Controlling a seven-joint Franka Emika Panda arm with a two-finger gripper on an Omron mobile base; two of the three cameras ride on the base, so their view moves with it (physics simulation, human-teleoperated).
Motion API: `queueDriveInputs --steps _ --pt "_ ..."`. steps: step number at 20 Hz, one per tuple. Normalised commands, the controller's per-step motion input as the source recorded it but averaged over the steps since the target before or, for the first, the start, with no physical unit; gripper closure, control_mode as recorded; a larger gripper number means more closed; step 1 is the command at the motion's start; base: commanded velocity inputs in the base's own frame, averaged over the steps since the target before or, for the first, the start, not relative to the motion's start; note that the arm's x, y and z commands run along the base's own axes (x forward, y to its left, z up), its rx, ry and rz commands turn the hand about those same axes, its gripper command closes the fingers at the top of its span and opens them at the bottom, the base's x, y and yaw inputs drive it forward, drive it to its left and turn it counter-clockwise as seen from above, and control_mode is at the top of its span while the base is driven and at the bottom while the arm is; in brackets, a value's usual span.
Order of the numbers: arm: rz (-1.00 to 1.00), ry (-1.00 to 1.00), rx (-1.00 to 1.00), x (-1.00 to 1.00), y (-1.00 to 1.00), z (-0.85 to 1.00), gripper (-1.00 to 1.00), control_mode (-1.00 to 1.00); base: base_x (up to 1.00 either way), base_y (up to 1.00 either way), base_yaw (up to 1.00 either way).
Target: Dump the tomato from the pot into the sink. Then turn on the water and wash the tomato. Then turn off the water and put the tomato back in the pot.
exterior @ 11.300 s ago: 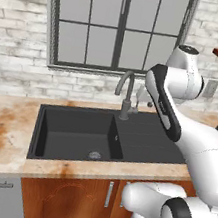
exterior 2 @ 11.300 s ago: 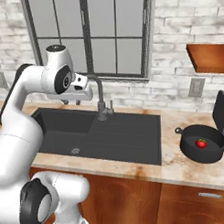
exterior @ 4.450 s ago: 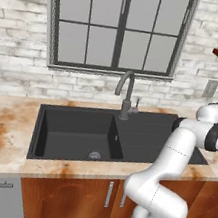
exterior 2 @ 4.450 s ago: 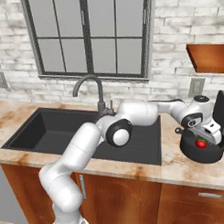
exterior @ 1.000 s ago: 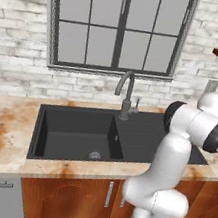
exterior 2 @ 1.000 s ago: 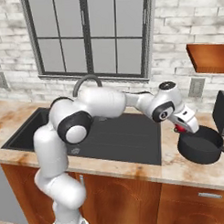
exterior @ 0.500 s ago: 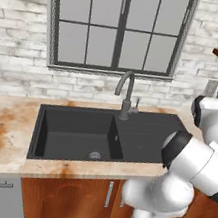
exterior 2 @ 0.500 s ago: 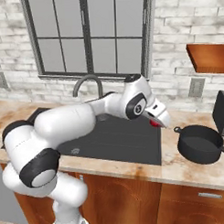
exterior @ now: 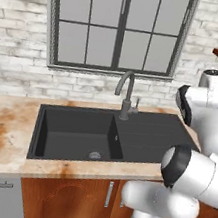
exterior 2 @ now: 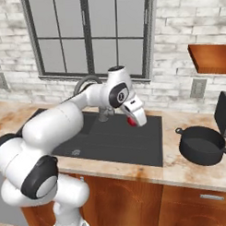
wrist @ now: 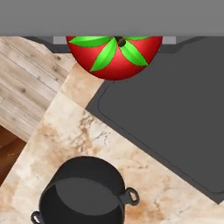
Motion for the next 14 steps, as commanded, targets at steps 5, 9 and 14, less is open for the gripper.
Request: queueDriveInputs --steps 5,9,14 --pt "0.10 0.09 0.01 -0.12 1.00 -0.01 1.00 -1.00 0.00 0.00 0.00" --pt "0.35 0.11 0.02 -0.12 1.00 0.00 1.00 -1.00 0.00 0.00 0.00" --pt "0.48 0.20 0.07 0.00 1.00 -0.02 1.00 -1.00 0.00 0.00 0.00"
